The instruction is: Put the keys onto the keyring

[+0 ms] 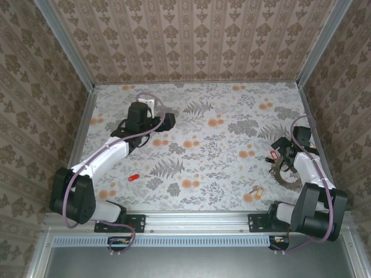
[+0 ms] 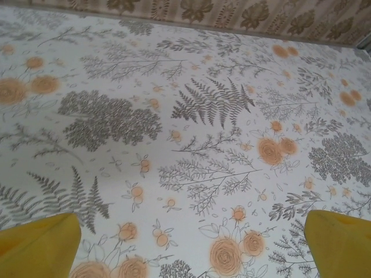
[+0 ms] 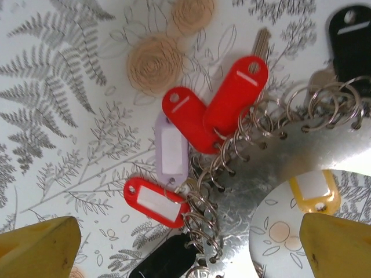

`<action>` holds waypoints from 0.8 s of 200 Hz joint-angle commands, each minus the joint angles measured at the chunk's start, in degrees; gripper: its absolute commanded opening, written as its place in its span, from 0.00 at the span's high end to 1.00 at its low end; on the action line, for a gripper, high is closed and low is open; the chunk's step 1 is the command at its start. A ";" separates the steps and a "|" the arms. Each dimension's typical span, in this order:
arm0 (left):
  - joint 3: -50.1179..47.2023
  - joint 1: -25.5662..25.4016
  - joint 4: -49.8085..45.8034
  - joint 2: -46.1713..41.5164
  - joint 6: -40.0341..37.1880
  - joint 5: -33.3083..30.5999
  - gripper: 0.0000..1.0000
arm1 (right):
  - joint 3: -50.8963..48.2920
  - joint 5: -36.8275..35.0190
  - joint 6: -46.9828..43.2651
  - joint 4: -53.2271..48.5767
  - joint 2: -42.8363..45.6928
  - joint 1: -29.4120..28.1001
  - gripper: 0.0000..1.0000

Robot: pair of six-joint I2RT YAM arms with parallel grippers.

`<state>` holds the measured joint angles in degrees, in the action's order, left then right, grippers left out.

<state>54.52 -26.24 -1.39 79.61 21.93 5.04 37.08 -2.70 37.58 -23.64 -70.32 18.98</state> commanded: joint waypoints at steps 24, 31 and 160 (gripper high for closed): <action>3.15 -3.11 -1.76 1.66 -4.07 -3.34 0.00 | 1.26 5.55 0.26 -1.83 -3.51 0.27 0.03; 3.47 -3.20 -2.07 1.77 -4.20 -3.61 0.00 | 1.16 6.12 0.22 -1.64 -3.89 0.20 0.03; 3.87 -3.73 -3.01 1.27 -3.00 -4.71 0.00 | 3.02 12.82 3.19 3.22 -12.86 -11.24 0.05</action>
<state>57.28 -29.61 -3.88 81.21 19.25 1.06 38.39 6.13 38.48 -23.00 -80.09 10.92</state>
